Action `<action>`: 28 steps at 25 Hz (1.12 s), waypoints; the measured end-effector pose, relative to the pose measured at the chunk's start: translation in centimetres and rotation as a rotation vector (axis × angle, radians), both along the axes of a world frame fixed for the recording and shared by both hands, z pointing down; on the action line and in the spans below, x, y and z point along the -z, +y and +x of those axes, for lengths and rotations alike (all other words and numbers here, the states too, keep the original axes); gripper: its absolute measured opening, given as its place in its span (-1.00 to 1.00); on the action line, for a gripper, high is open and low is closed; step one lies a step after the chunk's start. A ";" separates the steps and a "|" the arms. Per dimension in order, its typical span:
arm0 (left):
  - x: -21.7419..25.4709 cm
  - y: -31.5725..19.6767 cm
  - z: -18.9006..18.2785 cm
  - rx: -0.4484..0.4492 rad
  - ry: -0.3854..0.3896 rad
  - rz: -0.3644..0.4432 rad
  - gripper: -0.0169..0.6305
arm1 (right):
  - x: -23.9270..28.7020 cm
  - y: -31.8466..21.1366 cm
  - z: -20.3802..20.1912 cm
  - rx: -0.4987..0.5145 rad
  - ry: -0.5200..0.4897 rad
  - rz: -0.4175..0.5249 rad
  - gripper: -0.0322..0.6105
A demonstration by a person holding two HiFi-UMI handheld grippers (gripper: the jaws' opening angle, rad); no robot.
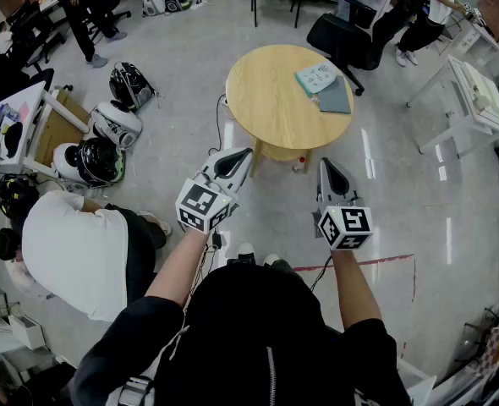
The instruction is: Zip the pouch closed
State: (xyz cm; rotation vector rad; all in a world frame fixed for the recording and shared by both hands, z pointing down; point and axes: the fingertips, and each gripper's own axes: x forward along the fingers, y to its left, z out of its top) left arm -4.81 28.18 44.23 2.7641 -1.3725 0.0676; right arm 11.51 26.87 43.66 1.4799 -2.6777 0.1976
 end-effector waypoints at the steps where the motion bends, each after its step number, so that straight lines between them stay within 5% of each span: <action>1: -0.2 -0.1 -0.1 -0.002 0.001 -0.001 -0.94 | -0.2 -0.1 -0.1 -0.004 0.000 -0.003 -0.89; 17: -2.0 -3.7 -1.3 -0.034 0.012 -0.034 -0.94 | -2.5 -3.4 -0.7 -0.047 0.013 -0.057 -0.89; 28: -2.9 -11.2 -1.2 -0.041 -0.011 -0.051 -0.94 | -4.2 -11.3 0.0 -0.062 0.007 -0.091 -0.89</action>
